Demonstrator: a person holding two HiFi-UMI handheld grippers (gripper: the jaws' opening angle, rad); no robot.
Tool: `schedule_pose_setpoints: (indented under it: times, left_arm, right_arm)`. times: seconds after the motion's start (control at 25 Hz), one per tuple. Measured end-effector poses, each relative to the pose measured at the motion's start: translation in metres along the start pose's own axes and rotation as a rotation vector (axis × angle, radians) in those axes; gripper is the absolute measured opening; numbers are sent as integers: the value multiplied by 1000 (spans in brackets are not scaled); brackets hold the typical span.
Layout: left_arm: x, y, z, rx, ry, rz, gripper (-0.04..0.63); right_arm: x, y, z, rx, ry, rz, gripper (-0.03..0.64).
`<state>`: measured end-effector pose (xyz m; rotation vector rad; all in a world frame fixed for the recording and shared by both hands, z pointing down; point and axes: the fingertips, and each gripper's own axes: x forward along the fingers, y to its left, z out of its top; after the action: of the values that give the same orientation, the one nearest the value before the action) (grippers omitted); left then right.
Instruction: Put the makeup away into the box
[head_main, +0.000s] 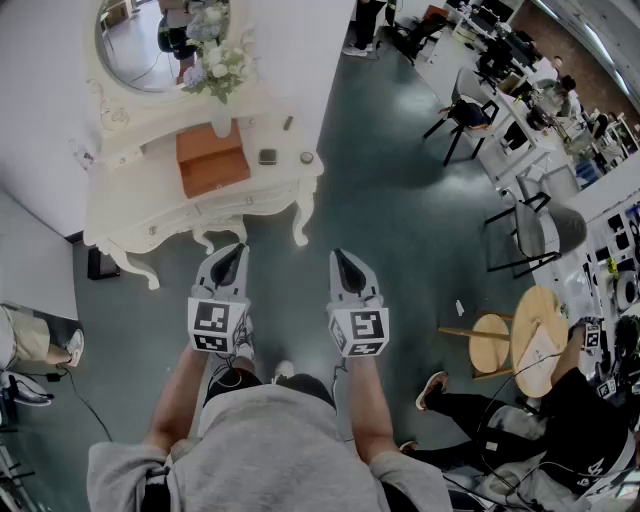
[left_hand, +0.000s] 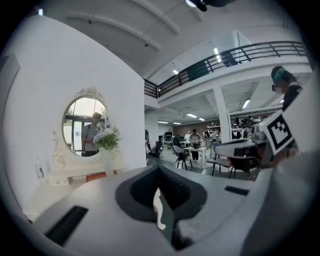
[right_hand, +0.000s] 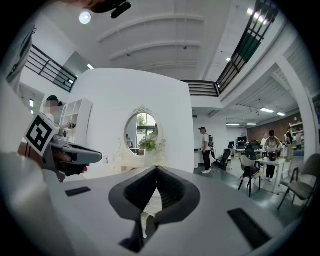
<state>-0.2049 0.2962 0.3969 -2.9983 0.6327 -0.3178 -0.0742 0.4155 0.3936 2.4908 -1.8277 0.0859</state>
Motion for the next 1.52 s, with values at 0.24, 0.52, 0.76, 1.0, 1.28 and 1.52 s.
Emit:
schedule_pose_setpoints:
  times: [0.24, 0.52, 0.76, 1.0, 1.28, 1.52]
  left_arm:
    - [39, 20, -1, -10, 13, -26, 0]
    - [96, 53, 5, 2, 25, -90, 0]
    - [146, 90, 0, 5, 33, -152, 1]
    - [187, 126, -3, 6, 39, -200, 1]
    - [236, 150, -26, -6, 66, -212, 0]
    - [299, 139, -22, -48, 113, -124, 1]
  right_arm:
    - [38, -9, 0, 9, 5, -4, 14]
    - [100, -16, -1, 10, 36, -40, 14]
    - [158, -19, -1, 8, 57, -96, 14]
    - [205, -24, -6, -9, 76, -154, 14]
    - [260, -40, -29, 1, 103, -156, 14]
    - [308, -103, -32, 1, 136, -63, 14]
